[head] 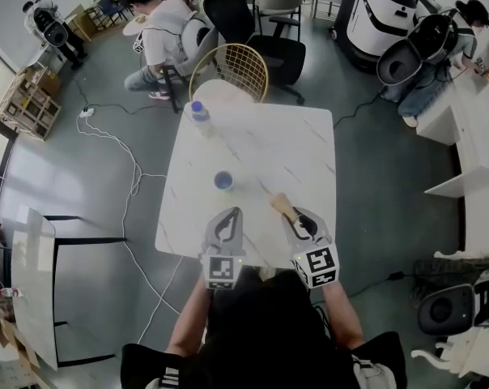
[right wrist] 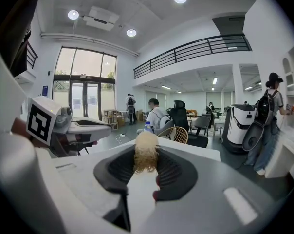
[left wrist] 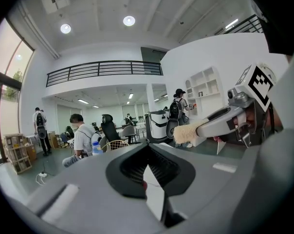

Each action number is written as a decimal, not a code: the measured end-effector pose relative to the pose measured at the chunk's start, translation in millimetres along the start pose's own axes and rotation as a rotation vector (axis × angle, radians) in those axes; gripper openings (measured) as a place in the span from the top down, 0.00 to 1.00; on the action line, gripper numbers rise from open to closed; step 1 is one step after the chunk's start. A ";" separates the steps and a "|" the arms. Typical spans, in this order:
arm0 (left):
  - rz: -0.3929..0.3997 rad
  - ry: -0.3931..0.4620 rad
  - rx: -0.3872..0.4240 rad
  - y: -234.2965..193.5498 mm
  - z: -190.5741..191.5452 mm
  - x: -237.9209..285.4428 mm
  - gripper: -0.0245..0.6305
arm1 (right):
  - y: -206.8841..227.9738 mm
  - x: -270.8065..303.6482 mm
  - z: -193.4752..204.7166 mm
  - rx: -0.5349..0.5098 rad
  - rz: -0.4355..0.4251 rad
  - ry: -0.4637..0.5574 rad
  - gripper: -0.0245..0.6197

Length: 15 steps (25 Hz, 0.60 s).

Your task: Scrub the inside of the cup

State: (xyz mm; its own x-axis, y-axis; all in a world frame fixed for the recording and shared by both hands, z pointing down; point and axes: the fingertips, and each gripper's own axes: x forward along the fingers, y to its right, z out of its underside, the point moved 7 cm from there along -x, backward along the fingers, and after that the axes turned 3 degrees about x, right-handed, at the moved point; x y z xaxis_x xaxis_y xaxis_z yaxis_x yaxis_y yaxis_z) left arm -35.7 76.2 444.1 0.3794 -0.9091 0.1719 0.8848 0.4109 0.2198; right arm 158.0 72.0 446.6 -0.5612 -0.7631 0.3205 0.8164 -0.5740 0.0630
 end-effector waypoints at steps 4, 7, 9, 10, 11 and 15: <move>-0.003 -0.005 0.005 4.1 2.0 -2.1 0.95 | 2.0 -2.4 0.7 0.006 0.002 0.012 0.79; -0.004 -0.004 0.008 2.8 3.6 -3.9 0.95 | 1.1 -0.4 1.5 0.008 -0.003 0.009 0.80; -0.005 -0.008 0.013 2.3 6.5 -5.5 0.95 | -0.1 0.5 2.2 0.009 -0.010 0.007 0.80; -0.005 -0.012 0.015 2.3 6.8 -6.1 0.95 | -0.5 0.7 2.4 0.010 -0.014 0.007 0.80; -0.007 -0.013 0.014 2.2 5.9 -6.4 0.95 | -0.7 0.9 2.3 0.010 -0.016 0.007 0.79; -0.013 -0.015 0.009 1.6 3.9 -6.4 0.95 | -0.7 1.0 -0.9 0.013 -0.016 0.013 0.80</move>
State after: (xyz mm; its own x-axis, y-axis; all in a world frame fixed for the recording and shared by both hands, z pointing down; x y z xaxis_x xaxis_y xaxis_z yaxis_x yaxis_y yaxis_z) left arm -37.7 82.9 447.2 0.3641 -0.9132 0.1833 0.8872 0.3999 0.2303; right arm 156.8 71.3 446.1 -0.5759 -0.7577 0.3069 0.8090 -0.5822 0.0808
